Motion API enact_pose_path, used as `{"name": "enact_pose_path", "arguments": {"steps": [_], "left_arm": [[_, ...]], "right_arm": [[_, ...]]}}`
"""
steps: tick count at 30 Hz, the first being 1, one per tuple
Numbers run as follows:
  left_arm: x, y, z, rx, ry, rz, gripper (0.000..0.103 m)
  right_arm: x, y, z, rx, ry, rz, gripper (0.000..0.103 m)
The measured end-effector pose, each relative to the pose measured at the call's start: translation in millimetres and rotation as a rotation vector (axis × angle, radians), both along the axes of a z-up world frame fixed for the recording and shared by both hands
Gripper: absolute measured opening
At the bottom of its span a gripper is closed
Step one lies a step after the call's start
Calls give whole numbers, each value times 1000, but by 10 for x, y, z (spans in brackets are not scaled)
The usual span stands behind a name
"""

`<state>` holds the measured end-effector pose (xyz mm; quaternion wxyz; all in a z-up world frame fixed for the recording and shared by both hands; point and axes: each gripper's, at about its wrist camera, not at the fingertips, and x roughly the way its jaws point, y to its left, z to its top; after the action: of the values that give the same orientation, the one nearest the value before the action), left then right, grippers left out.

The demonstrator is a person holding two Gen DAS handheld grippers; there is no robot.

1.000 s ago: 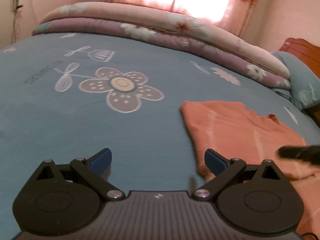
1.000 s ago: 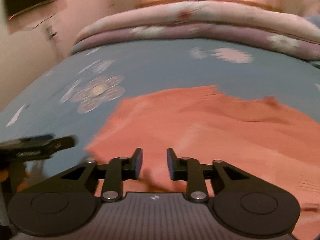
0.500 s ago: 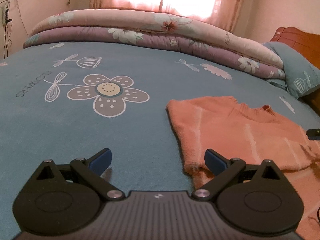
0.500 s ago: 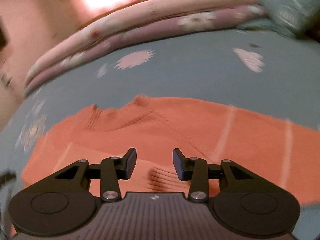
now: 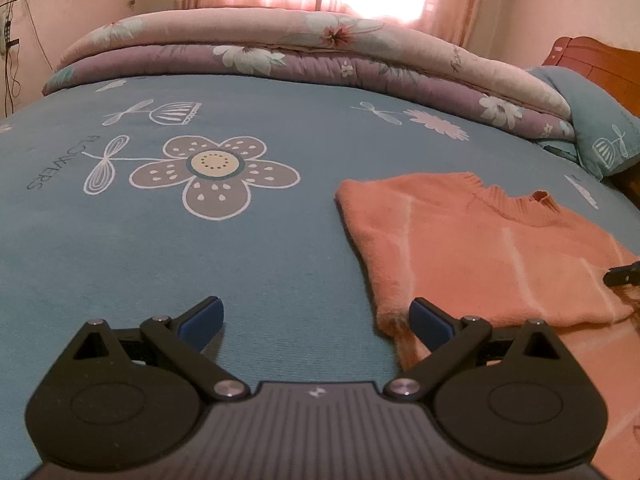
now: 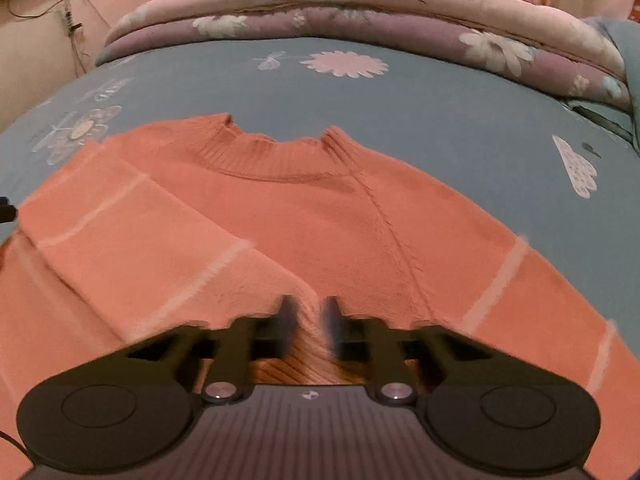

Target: Fold clothes

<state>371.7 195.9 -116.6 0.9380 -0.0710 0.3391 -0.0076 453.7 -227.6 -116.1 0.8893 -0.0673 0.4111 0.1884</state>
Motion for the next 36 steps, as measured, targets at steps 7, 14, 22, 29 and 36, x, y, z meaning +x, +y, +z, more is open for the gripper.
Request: {"name": "enact_pose_path", "arguments": {"steps": [7, 14, 22, 29, 36], "left_arm": [[-3, 3, -3, -2, 0, 2, 99], [-5, 48, 7, -5, -3, 23, 99], [5, 39, 9, -2, 5, 17, 99], [-1, 48, 30, -11, -2, 19, 99], [-4, 30, 38, -11, -5, 12, 99]], "right_arm": [[40, 216, 252, -92, -126, -17, 14], [144, 332, 519, -149, -218, -41, 15], [367, 394, 36, -297, -88, -129, 26], [181, 293, 402, 101, -25, -193, 28], [138, 270, 189, 183, 90, -291, 31]]}}
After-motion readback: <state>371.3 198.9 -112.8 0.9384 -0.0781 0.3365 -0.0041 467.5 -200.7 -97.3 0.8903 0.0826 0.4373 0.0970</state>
